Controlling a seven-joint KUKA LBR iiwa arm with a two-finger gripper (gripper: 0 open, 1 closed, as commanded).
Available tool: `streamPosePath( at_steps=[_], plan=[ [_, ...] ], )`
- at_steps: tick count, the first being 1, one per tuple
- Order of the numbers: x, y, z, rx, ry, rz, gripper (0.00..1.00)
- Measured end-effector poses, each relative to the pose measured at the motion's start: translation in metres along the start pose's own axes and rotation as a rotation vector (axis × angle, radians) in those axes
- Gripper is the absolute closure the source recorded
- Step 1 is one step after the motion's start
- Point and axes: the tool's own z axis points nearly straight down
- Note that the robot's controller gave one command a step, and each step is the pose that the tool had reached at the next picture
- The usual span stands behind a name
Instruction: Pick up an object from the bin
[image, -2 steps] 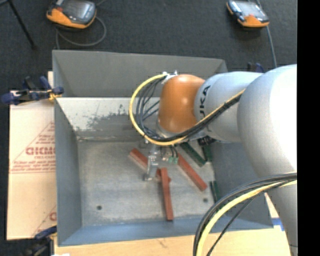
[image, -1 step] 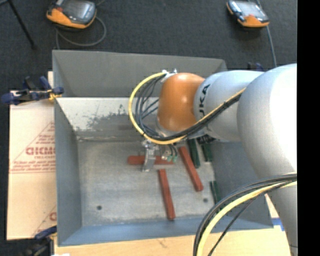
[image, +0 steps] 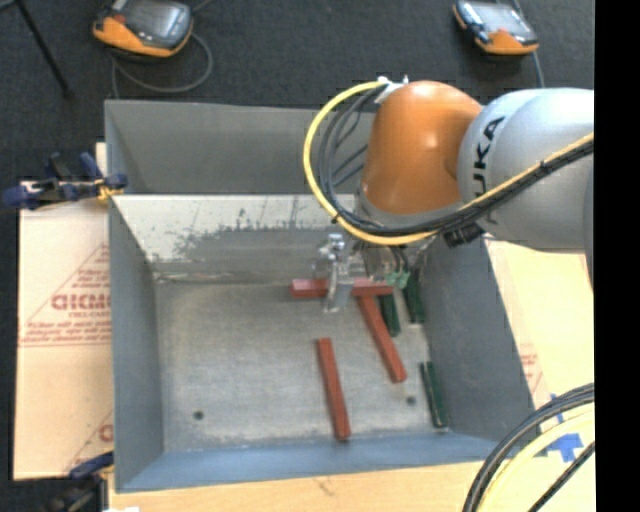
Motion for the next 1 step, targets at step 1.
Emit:
streamPosePath(
  at_steps=[1],
  plan=[
    [0.0057, 0.0141, -0.0636, -0.001, 0.001, -0.03, 1.0]
  ],
)
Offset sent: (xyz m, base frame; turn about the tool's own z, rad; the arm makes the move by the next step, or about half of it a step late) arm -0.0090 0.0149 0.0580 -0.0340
